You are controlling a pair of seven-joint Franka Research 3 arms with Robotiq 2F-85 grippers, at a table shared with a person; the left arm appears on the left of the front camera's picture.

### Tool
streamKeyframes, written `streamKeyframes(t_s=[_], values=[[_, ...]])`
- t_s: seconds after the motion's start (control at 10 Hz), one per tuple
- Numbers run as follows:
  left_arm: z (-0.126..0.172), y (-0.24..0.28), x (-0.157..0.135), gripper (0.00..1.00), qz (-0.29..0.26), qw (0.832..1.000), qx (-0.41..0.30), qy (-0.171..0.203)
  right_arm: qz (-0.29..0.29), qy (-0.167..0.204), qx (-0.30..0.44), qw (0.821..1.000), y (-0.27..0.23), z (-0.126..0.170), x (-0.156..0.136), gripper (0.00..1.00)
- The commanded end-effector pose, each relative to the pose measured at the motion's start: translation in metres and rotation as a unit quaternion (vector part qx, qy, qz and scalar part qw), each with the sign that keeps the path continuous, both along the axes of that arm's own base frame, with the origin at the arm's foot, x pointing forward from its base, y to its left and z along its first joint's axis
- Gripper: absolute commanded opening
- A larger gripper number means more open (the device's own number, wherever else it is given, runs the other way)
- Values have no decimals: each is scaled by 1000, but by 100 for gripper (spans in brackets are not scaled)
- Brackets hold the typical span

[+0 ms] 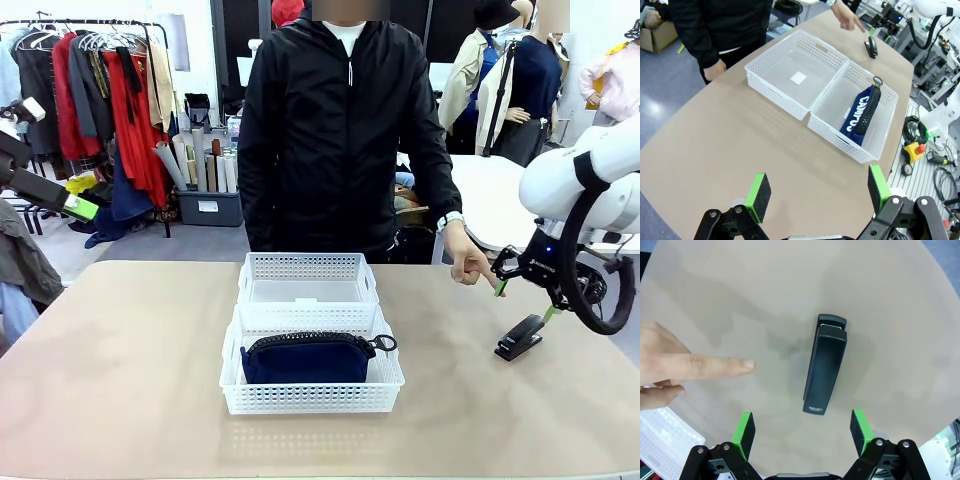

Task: Distribute items into two baskets.
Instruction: Pick up the Stapler that the person points to.

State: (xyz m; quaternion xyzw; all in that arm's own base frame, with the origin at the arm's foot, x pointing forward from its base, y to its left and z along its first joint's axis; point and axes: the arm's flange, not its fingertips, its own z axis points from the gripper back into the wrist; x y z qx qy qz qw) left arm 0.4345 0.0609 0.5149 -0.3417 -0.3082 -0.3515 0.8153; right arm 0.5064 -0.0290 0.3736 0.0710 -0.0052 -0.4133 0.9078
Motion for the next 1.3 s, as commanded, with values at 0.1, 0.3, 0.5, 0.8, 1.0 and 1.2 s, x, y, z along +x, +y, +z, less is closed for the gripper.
streamKeyframes(t_s=[0.1, 0.3, 0.5, 0.8, 1.0, 1.2], values=[[1, 0, -1, 100, -2, 1000, -5, -2, -26, -3, -33, 999, 3, -18, 5, 100], [1, 0, -1, 100, -2, 1000, -5, -2, -31, 2, -36, 999, 3, -27, 6, 100], [1, 0, -1, 100, -2, 1000, -5, -2, -35, 6, -36, 999, 2, -38, 7, 100], [1, 0, -1, 100, -2, 1000, -5, -2, -39, 10, -40, 998, 0, -51, 7, 100], [1, 0, -1, 100, -2, 1000, -5, -2, -41, 14, -39, 998, 0, -58, 6, 100], [1, 0, -1, 100, -2, 1000, -5, -2, -41, 19, -38, 998, -1, -62, 6, 100]])
